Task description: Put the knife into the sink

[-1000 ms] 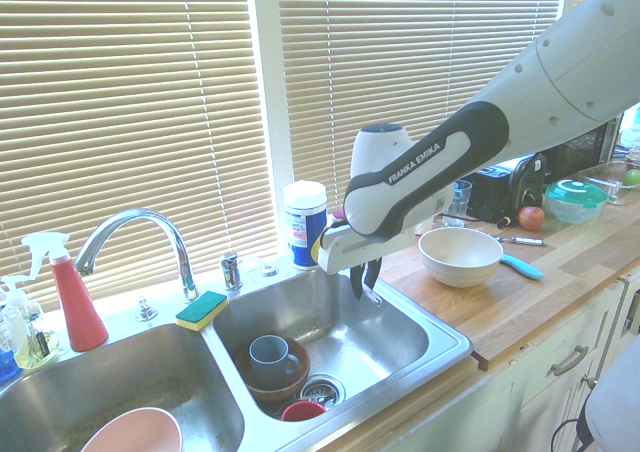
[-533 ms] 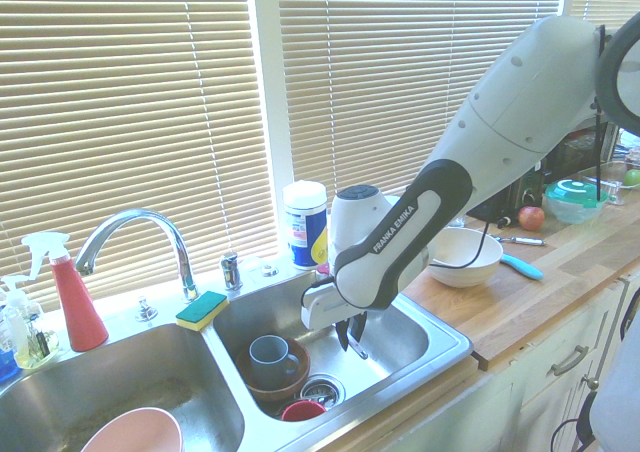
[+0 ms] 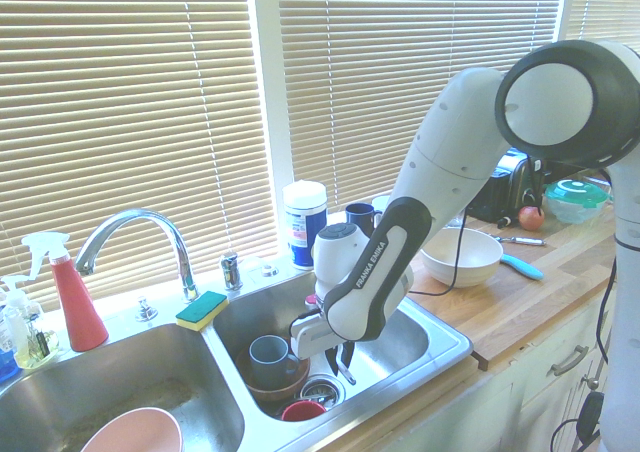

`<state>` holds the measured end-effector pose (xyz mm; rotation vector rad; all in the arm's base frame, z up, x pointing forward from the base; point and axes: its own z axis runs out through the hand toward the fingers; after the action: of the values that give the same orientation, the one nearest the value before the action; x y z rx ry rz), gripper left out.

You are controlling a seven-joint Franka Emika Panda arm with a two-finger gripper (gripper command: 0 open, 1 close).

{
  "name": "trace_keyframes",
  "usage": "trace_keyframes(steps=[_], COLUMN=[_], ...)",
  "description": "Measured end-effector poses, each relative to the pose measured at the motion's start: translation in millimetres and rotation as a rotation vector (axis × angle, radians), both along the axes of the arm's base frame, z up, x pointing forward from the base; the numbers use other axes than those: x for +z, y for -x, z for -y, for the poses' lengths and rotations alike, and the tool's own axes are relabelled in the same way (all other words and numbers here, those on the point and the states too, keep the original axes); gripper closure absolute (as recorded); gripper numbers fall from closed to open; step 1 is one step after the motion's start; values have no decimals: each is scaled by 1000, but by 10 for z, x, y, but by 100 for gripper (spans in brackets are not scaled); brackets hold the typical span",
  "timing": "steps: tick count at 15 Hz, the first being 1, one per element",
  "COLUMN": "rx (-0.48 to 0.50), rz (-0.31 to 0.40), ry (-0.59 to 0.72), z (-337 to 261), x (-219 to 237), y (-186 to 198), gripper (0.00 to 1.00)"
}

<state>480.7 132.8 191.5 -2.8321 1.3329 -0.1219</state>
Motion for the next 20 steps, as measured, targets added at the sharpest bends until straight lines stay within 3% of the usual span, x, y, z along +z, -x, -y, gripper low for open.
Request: trace_keyframes(steps=[5,6,20], rx=[-41,-46,-52], rz=[-23,-27,-28], ry=[-21,-24,-65], z=[-46,-34,83], x=[-409,-448,-455], y=[-166,-195,-238], gripper=[100,0,0])
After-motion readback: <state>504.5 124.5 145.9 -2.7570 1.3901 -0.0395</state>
